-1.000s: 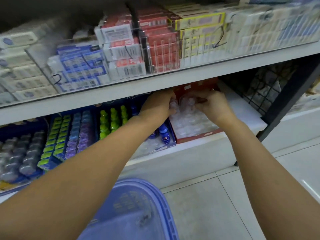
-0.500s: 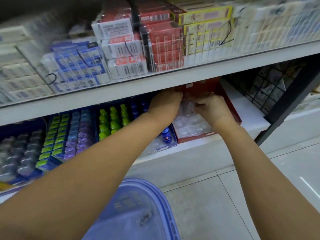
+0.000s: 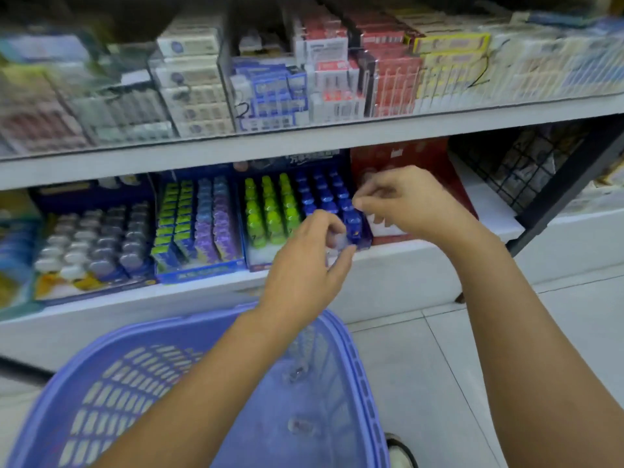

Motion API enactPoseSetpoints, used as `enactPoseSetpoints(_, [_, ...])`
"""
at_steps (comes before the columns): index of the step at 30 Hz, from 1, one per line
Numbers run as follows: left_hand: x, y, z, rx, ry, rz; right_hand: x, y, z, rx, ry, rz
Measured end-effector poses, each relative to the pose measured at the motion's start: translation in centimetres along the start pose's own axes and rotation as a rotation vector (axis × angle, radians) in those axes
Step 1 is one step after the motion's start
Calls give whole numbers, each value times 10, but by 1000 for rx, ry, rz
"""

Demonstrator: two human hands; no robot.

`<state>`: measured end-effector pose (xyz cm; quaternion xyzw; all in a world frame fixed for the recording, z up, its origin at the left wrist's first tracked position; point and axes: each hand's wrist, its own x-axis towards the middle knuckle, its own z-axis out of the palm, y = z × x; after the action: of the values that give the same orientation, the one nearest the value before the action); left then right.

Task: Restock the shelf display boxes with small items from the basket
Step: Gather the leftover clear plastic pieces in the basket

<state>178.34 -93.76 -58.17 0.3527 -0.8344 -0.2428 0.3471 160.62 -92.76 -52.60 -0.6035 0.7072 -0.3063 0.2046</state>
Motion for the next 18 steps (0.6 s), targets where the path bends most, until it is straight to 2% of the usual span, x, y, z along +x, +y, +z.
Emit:
enactPoseSetpoints(2, [-49, -19, -13, -78, -8, -123, -13, -30, 19, -9, -290, -7])
enactPoseSetpoints(4, [-91, -47, -16, -55, -76, -264, -23, -49, 51, -138, -567, -31])
enactPoseSetpoints(7, [-144, -92, -5, 4, -318, -482, -36, -51, 114, -378, -796, -63])
enactPoseSetpoints(9, [-171, -116, 9, -12, -525, -534, -46, -39, 159, -512, -841, -65])
enactPoseSetpoints(12, [-198, -140, 37, 16, -743, -464, -57, -8, 214, -626, -873, 10])
enactPoseSetpoints(15, [-210, -148, 63, 45, -877, -383, -65, 22, 249, -652, -892, 89])
enactPoseSetpoints(18, [-216, -155, 82, 62, -926, -302, -73, 48, 271, -643, -919, 162])
